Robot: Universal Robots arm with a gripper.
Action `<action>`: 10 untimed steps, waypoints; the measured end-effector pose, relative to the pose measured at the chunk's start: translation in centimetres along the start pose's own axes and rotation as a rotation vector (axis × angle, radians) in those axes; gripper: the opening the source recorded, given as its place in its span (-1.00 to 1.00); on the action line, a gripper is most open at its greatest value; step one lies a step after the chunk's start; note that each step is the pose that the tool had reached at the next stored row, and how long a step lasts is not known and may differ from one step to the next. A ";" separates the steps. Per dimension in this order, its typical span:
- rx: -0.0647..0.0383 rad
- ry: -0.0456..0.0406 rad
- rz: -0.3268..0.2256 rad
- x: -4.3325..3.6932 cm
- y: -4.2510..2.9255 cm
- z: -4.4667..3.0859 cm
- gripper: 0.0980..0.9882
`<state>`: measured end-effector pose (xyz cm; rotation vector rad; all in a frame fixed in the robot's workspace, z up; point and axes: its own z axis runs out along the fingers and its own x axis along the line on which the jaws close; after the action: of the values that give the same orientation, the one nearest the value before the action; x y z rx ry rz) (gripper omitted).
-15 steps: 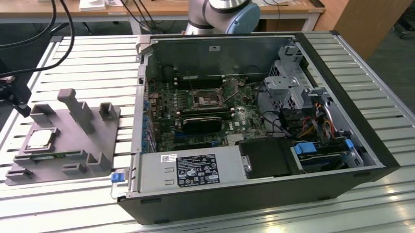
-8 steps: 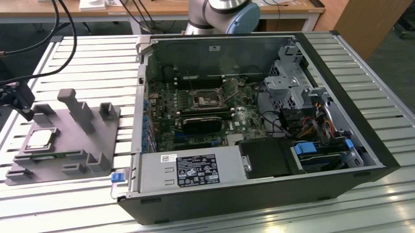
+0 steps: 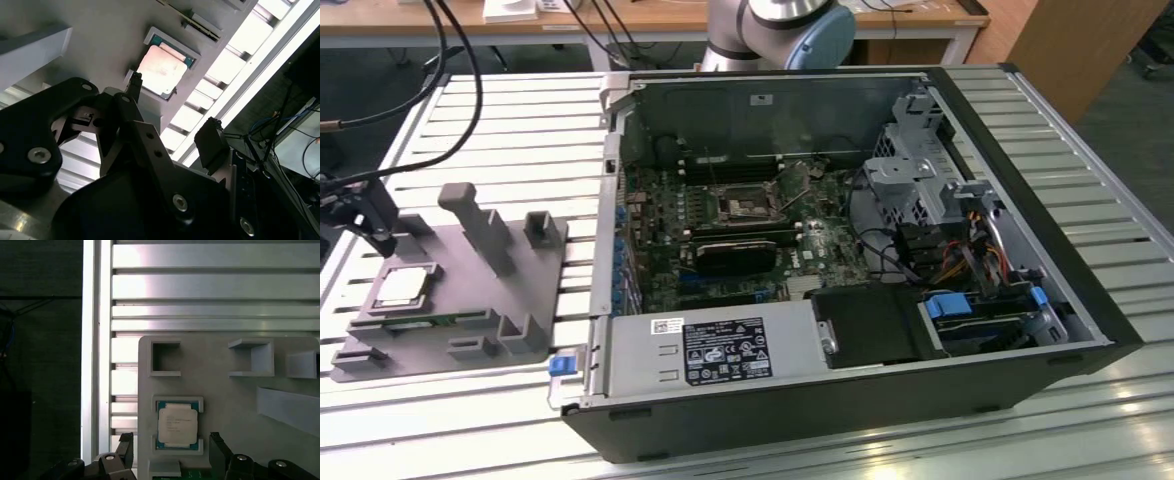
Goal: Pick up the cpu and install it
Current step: 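Pick up the cpu and move it towards the insertion slot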
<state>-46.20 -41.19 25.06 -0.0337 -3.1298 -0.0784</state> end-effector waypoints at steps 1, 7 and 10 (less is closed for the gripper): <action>0.000 -0.0001 0.000 -0.01 -0.02 0.20 0.37; 0.000 0.0000 0.000 -0.19 -0.07 1.27 0.37; 0.000 0.0000 -0.002 -0.26 -0.10 1.83 0.37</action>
<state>-45.96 -41.20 23.23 -0.0303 -3.1299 -0.0784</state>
